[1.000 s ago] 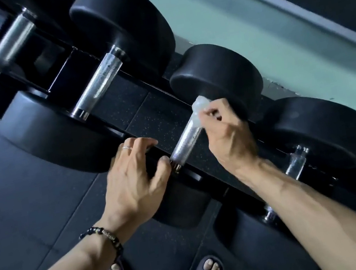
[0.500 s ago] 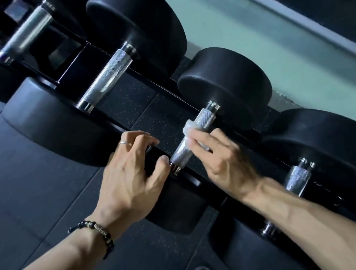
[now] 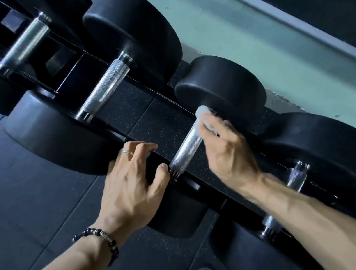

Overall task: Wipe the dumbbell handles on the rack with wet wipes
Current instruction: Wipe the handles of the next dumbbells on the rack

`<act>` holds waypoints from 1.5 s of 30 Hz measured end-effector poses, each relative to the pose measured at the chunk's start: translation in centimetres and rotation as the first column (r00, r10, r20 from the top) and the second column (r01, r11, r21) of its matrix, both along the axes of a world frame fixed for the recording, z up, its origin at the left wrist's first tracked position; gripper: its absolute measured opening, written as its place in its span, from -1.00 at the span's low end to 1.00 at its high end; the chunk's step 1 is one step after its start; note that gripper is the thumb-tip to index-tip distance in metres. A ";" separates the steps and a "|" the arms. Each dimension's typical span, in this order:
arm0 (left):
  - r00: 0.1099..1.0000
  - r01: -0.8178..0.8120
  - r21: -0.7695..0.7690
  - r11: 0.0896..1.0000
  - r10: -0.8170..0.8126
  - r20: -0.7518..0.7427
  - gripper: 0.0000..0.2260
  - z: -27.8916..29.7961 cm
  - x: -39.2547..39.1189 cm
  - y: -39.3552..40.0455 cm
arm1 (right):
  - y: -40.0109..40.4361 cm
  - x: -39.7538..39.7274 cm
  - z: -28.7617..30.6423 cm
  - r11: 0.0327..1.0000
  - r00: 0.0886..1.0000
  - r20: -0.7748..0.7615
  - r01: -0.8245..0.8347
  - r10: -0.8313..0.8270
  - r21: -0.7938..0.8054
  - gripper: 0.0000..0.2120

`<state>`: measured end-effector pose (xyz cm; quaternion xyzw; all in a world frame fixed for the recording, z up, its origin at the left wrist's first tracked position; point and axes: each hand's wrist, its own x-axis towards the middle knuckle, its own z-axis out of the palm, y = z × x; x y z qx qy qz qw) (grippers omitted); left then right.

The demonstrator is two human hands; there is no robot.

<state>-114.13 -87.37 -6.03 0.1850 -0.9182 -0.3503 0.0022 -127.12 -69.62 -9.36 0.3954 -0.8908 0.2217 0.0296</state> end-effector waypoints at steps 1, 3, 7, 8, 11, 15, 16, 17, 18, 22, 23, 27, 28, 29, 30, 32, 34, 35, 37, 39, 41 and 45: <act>1.000 0.002 0.000 1.000 -0.002 0.000 -0.50 0.0 0.0 0.0 | -0.1 1.2 -0.2 0.997 0.997 0.010 -0.073 0.072 0.034 -0.63; 1.000 0.002 0.000 1.000 -0.002 0.003 -0.50 0.1 -0.1 0.0 | 0.4 3.4 -0.1 0.941 0.943 0.091 -0.329 0.321 0.084 -0.62; 1.000 0.002 0.011 1.000 -0.002 0.012 -0.48 0.2 -0.2 0.1 | 0.5 0.4 1.3 0.920 0.921 0.119 -0.383 0.372 0.083 -0.65; 1.000 -0.002 0.016 1.000 0.002 0.014 -0.48 0.2 -0.2 0.1 | 0.3 -0.3 1.4 0.960 0.957 0.099 -0.278 0.273 0.038 -0.67; 1.000 -0.014 0.025 1.000 0.013 0.022 -0.48 0.2 -0.1 0.1 | -0.4 0.6 1.0 0.990 0.988 0.067 -0.141 0.142 -0.025 -0.72; 0.999 -0.016 0.023 1.000 0.015 0.030 -0.49 0.2 -0.2 0.1 | -0.8 2.9 0.9 0.883 0.884 0.115 -0.463 0.454 0.074 -0.73; 0.999 -0.017 0.025 1.000 0.016 0.031 -0.49 0.2 -0.2 0.1 | -0.8 2.2 1.1 0.873 0.878 0.103 -0.477 0.468 0.097 -0.73; 0.999 -0.016 0.026 1.000 0.016 0.029 -0.49 0.2 -0.2 0.1 | -0.7 1.5 1.2 0.892 0.897 0.090 -0.440 0.432 0.105 -0.68; 0.999 -0.017 0.028 0.999 0.016 0.027 -0.48 0.2 -0.2 0.1 | -0.6 0.9 1.3 0.933 0.936 0.071 -0.350 0.344 0.083 -0.63; 1.000 -0.016 0.030 0.999 0.015 0.025 -0.49 0.2 -0.2 0.1 | -1.2 1.8 0.5 0.997 0.996 0.045 -0.082 0.082 -0.008 -0.54; 1.000 -0.014 0.031 0.999 0.014 0.024 -0.50 0.2 -0.3 0.1 | -1.4 2.7 0.3 0.987 0.983 0.092 -0.160 0.157 0.031 -0.55; 0.999 -0.027 0.033 0.999 0.026 0.035 -0.50 0.3 -0.3 0.1 | -1.1 2.3 1.0 0.896 0.906 0.119 -0.420 0.405 0.144 -0.75; 0.999 -0.025 0.031 0.999 0.023 0.041 -0.49 0.3 -0.3 0.1 | -1.0 1.5 1.3 0.905 0.917 0.096 -0.397 0.387 0.151 -0.74; 0.999 -0.021 0.027 0.999 0.020 0.047 -0.49 0.3 -0.2 0.1 | -1.1 0.7 1.7 0.934 0.945 0.072 -0.327 0.320 0.140 -0.72; 0.999 -0.018 0.023 1.000 0.017 0.050 -0.49 0.3 -0.2 0.1 | -1.0 0.0 1.8 0.970 0.976 0.056 -0.217 0.211 0.111 -0.72; 0.999 -0.019 0.018 1.000 0.018 0.051 -0.49 0.3 -0.2 0.0 | -1.2 0.3 1.4 0.995 0.995 0.082 -0.064 0.057 0.077 -0.77; 0.999 -0.019 0.021 1.000 0.018 0.050 -0.49 0.3 -0.2 0.1 | -1.6 2.0 0.6 0.975 0.964 0.225 -0.175 0.142 0.137 -0.69; 0.999 -0.021 0.023 1.000 0.019 0.049 -0.50 0.3 -0.3 0.1 | -1.6 2.8 0.4 0.943 0.929 0.296 -0.283 0.223 0.177 -0.64; 0.998 -0.027 0.023 0.999 0.026 0.048 -0.50 0.3 -0.2 0.1 | -1.4 2.4 0.9 0.897 0.903 0.312 -0.374 0.294 0.236 -0.66; 0.998 -0.025 0.018 1.000 0.024 0.050 -0.50 0.2 -0.2 0.1 | -1.4 0.6 1.6 0.946 0.954 0.212 -0.256 0.213 0.201 -0.75; 0.998 -0.021 0.017 1.000 0.020 0.051 -0.50 0.2 -0.1 0.1 | -1.8 -0.1 2.2 0.989 0.985 0.171 -0.058 0.035 0.137 -0.78; 0.999 -0.016 0.011 1.000 0.016 0.042 -0.51 0.2 -0.3 0.1 | -2.2 2.7 2.7 0.942 0.879 0.445 -0.279 0.172 0.185 -0.45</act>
